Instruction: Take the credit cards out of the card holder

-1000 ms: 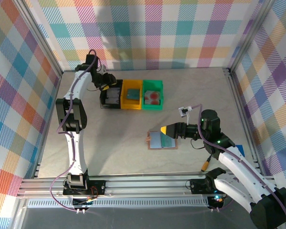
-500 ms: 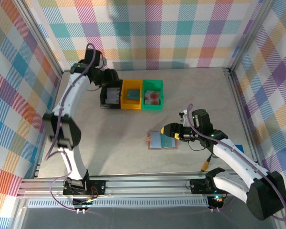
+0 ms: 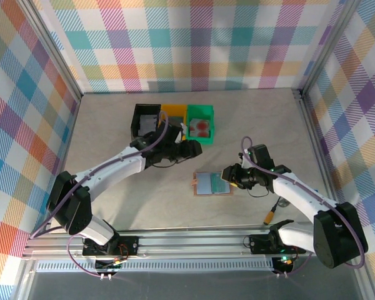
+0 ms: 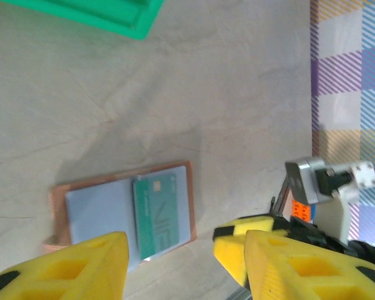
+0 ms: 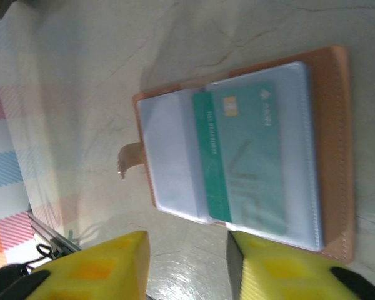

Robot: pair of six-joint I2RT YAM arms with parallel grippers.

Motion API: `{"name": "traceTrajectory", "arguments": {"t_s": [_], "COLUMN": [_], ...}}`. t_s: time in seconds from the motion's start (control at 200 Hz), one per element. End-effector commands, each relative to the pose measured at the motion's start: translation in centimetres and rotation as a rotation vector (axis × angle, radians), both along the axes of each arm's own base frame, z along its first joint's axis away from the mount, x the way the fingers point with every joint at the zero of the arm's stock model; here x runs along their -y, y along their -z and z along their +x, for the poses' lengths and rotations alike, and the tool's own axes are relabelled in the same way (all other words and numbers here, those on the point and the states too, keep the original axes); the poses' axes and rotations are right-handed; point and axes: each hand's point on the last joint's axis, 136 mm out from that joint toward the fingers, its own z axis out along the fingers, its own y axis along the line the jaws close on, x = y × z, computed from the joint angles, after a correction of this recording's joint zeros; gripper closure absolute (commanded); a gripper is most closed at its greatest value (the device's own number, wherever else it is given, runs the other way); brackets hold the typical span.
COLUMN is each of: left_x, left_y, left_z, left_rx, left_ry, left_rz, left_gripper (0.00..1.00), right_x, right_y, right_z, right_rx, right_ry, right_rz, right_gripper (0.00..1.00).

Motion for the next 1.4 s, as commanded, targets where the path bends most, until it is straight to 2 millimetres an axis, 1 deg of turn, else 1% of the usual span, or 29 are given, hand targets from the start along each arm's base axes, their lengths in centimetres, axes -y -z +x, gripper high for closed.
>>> {"name": "traceTrajectory", "arguments": {"t_s": [0.0,0.055,0.21,0.27,0.39,0.46,0.705,0.835,0.975,1.175,1.32,1.395], "left_x": [2.6,3.5,5.6,6.0,6.9,7.3,7.3,7.2,6.7,6.2,5.9,6.0], "left_y": [-1.3,-0.4,2.3,3.3,4.4,5.7,10.0,11.0,12.7,14.0,14.5,14.8], "left_z": [0.8,0.5,-0.7,-0.9,-1.5,-2.2,-3.7,-4.1,-4.8,-5.2,-5.2,-5.2], "left_rx": [0.032,0.017,-0.035,-0.053,-0.071,-0.091,-0.15,-0.159,-0.175,-0.172,-0.156,-0.155], "left_ry": [-0.053,-0.038,0.0,-0.004,-0.012,-0.009,-0.011,-0.014,-0.016,-0.006,0.005,0.007], "left_rz": [-0.146,-0.164,-0.135,-0.132,-0.168,-0.151,-0.089,-0.055,-0.009,0.032,0.084,0.084], "left_gripper": [0.49,0.5,0.51,0.53,0.54,0.55,0.59,0.6,0.61,0.62,0.62,0.62], "right_x": [0.6,0.6,0.9,1.0,0.9,0.9,0.3,0.1,0.1,-0.2,-0.4,-0.3], "right_y": [0.3,0.4,0.8,0.9,1.5,1.7,2.4,2.4,2.7,3.4,3.6,3.9], "right_z": [0.6,0.6,0.9,1.0,1.1,1.1,1.3,1.5,1.6,1.7,1.8,1.9], "right_rx": [-0.034,-0.041,-0.044,-0.045,-0.056,-0.063,-0.088,-0.086,-0.092,-0.114,-0.117,-0.121], "right_ry": [0.046,0.048,0.065,0.071,0.076,0.078,0.065,0.065,0.065,0.065,0.062,0.066], "right_rz": [-0.016,-0.01,-0.019,-0.02,-0.015,-0.011,0.014,0.027,0.02,0.031,0.035,0.029], "right_gripper": [0.71,0.72,0.75,0.76,0.79,0.8,0.86,0.87,0.87,0.89,0.9,0.91]}}
